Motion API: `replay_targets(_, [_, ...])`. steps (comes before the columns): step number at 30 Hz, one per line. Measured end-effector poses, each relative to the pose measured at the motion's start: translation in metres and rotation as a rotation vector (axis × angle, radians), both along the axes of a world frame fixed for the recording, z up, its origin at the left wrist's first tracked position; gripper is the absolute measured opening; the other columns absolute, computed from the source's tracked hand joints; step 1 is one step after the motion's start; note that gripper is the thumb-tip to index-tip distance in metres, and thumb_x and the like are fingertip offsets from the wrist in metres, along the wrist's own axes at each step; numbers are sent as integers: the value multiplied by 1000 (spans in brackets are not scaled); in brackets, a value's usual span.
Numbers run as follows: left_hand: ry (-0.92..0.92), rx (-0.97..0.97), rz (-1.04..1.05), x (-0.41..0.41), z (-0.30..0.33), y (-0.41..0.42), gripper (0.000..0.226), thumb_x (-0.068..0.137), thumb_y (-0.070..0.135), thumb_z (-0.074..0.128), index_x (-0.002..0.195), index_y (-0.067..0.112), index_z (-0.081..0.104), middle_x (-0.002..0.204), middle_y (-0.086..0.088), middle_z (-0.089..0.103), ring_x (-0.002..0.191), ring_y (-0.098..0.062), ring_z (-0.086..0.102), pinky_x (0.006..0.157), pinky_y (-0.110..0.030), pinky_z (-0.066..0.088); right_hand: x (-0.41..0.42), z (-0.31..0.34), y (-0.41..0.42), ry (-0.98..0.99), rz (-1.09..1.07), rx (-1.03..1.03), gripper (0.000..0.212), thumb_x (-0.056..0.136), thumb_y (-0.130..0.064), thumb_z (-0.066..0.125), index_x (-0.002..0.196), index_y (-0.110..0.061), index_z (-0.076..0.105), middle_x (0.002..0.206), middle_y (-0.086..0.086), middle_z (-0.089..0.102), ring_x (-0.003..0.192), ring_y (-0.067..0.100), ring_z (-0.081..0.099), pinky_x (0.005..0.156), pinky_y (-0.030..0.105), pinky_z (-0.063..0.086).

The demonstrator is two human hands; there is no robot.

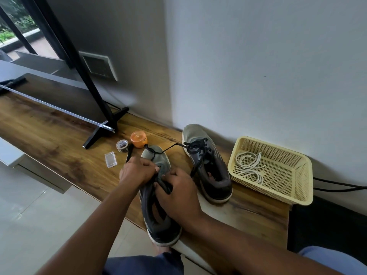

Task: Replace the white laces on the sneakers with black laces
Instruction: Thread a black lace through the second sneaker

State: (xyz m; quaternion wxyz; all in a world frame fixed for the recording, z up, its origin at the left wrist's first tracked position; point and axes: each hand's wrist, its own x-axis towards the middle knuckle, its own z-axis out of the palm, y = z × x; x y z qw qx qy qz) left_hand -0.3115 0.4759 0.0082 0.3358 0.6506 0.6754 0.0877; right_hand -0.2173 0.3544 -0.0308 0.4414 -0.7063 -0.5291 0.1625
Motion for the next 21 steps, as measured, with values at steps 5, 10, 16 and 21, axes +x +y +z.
replay_targets(5, [-78,-63,6,-2,-1,3,9,84,31,84,76,30,80,89,5,75,93,-18,68,91,-41,60,-1,0,1,-14,34,-45,34,89,-42,56,95,-12,71,98,2,55,91,15,53,81,35,49])
replay_targets(10, [-24,-37,-14,-2,-4,3,8,85,36,83,78,33,80,92,5,74,94,-20,67,91,-40,59,2,3,2,-61,82,-8,26,85,-30,63,98,-10,74,110,3,61,101,18,55,89,33,47])
replay_targets(16, [114,88,-40,0,-10,0,12,84,41,81,75,34,77,91,4,75,91,-22,67,74,-31,46,7,7,6,-155,158,43,12,82,-15,66,87,-7,74,99,5,72,93,23,61,87,36,44])
replay_targets(21, [124,87,-49,0,-12,2,12,85,41,80,77,33,76,90,5,74,92,-21,67,76,-31,47,7,9,6,-149,166,50,7,83,-11,67,76,-8,69,82,5,68,79,23,58,80,30,36])
